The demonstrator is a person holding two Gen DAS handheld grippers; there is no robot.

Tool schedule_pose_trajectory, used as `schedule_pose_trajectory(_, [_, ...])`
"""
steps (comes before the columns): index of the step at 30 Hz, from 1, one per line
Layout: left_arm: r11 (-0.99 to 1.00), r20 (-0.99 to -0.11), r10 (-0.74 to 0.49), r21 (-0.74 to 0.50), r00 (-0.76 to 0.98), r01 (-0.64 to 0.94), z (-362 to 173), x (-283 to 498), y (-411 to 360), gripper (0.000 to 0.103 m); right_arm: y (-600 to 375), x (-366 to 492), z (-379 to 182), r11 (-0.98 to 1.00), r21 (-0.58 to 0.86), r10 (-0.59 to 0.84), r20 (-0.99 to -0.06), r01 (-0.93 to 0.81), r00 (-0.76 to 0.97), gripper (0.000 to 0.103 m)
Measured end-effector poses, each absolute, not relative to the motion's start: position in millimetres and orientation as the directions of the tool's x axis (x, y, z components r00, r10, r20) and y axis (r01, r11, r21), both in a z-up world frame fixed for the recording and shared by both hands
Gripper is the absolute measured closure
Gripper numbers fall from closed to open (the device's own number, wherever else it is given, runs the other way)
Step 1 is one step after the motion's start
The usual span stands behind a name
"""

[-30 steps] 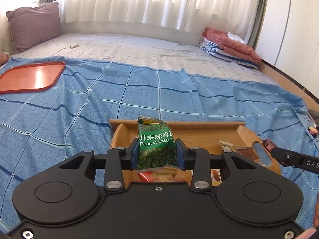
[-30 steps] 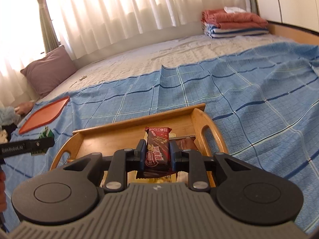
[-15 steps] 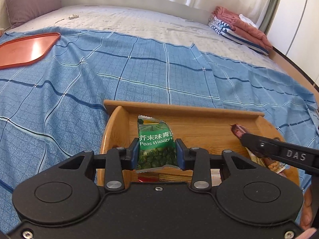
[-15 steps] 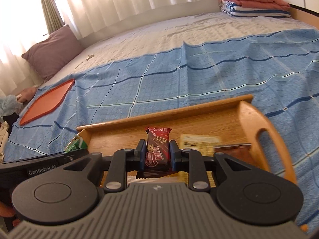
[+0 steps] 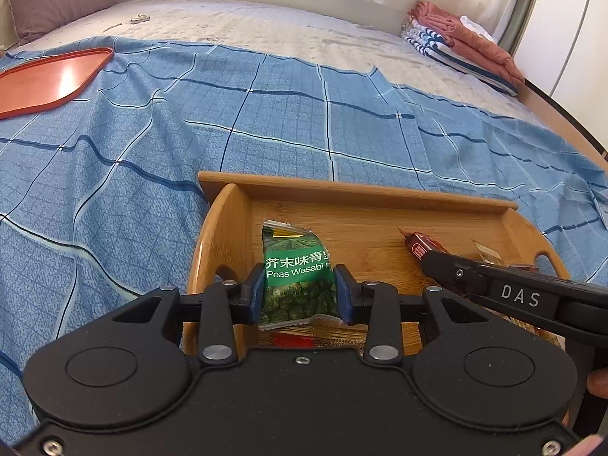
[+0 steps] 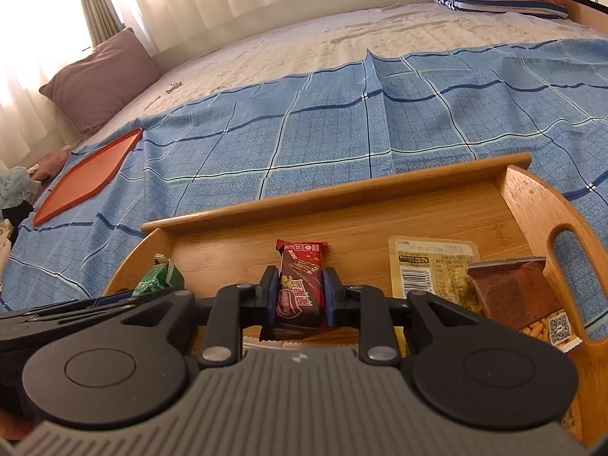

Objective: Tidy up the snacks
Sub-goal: 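Lower both snacks into the tray and open both grippers, then move both tools back over the remaining snack pile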

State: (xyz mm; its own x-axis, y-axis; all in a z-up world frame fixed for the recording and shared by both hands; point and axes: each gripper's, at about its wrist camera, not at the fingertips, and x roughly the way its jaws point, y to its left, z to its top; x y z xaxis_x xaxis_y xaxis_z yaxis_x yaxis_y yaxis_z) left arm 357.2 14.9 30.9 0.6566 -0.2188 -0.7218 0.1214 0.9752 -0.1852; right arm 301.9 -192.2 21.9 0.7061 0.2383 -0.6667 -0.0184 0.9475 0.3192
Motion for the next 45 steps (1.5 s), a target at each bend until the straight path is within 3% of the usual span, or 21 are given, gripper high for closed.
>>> schedule_pose_trajectory(8, [0.976,-0.721,-0.219,-0.177,0.658,0.130,29,356,11,0.065,-192,302,17,0.949,0.314,0.238,-0.675,-0.020,0.699,0.070])
schedule_pose_trajectory(9, [0.976,-0.722,-0.216,-0.173,0.658,0.131,30,355,10,0.062,-192,301,17,0.949,0.314,0.238,-0.673,-0.021,0.700,0.069])
schedule_pose_trajectory(11, [0.975,-0.718,-0.223,-0.176,0.659,0.137,31,352,10,0.051,-192,300,17,0.949,0.313,0.236,-0.669,-0.020,0.705,0.046])
schedule_pose_trajectory(12, [0.974,-0.715,-0.225,-0.177,0.662,0.140,33,351,10,0.046,-193,298,17,0.946,0.324,0.248,-0.663,-0.028,0.706,0.042])
schedule_pose_trajectory(21, [0.973,-0.668,-0.230,-0.145,0.708,0.179,56,318,15,0.017,-204,272,37,0.950,0.307,0.241,-0.626,-0.049,0.742,0.031])
schedule_pose_trajectory(45, [0.922,-0.572,-0.361,-0.097,0.737,0.376,90,162,-9,0.012,-231,131,68,0.976,0.168,0.210,-0.531,-0.140,0.821,0.016])
